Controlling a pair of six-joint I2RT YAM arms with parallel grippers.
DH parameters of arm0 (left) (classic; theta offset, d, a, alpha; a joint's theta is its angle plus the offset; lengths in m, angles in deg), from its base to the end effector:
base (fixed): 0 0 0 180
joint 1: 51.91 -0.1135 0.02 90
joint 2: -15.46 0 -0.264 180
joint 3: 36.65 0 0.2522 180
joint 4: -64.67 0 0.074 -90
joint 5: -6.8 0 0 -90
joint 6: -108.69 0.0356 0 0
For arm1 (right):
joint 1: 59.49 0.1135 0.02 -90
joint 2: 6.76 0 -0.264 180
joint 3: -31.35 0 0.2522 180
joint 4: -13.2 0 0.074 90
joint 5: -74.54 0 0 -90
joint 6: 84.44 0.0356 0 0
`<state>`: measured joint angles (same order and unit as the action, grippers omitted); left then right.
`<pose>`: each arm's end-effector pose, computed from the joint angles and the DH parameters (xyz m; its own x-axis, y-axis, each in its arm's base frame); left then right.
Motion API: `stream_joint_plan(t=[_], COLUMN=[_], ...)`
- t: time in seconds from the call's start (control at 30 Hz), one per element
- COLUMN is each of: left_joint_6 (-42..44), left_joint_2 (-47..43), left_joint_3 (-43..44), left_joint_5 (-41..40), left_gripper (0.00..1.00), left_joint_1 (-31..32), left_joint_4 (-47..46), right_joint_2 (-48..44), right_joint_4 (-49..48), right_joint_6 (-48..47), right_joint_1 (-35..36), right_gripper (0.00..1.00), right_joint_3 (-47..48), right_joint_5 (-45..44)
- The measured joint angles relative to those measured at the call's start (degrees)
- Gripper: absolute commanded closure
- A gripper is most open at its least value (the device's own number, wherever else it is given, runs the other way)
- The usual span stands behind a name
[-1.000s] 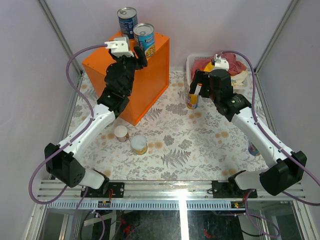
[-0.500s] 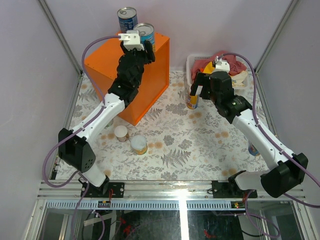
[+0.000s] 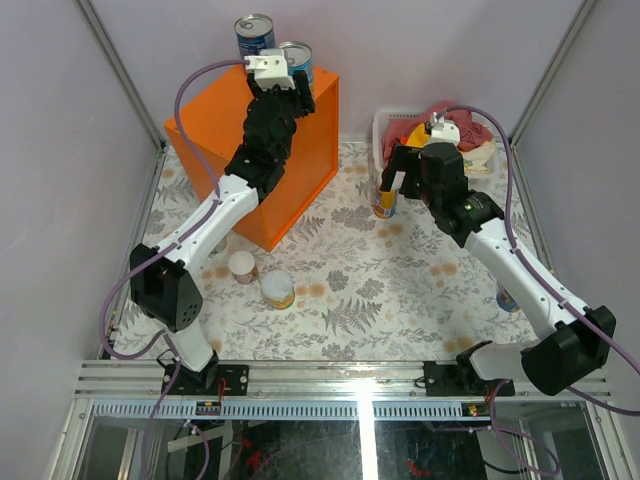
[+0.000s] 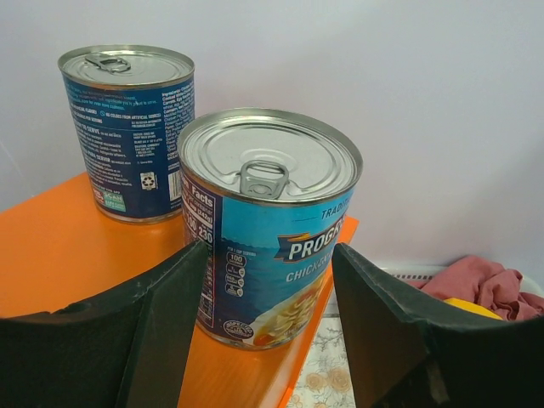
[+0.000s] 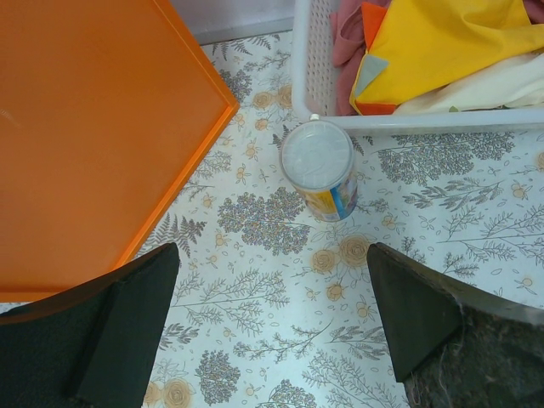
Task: Place and organize the canned foods onto the counter
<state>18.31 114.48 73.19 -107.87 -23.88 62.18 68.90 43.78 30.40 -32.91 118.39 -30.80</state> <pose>0.3712 -0.1808 0.4461 0.2028 -0.1148 -0.9725 0.0699 0.9923 -0.1025 0.2762 0.1277 0.3834 -0.3543 0.2757 -0.8936 -0.0653 0.9459 0.3178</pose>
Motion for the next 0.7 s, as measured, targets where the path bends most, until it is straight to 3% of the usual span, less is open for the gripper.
stream_joint_plan(t=[0.7], left_joint_6=[-0.9], left_joint_2=[8.1], left_joint_3=[10.4], left_joint_5=[-0.8], left_gripper=[0.39], left_joint_1=[-1.6], left_joint_4=[3.0], right_joint_2=[0.0], right_joint_4=[0.0], right_joint_6=[0.0], right_joint_1=[-0.1], right_gripper=[0.01], right_joint_3=[-0.1], right_joint_5=[0.0])
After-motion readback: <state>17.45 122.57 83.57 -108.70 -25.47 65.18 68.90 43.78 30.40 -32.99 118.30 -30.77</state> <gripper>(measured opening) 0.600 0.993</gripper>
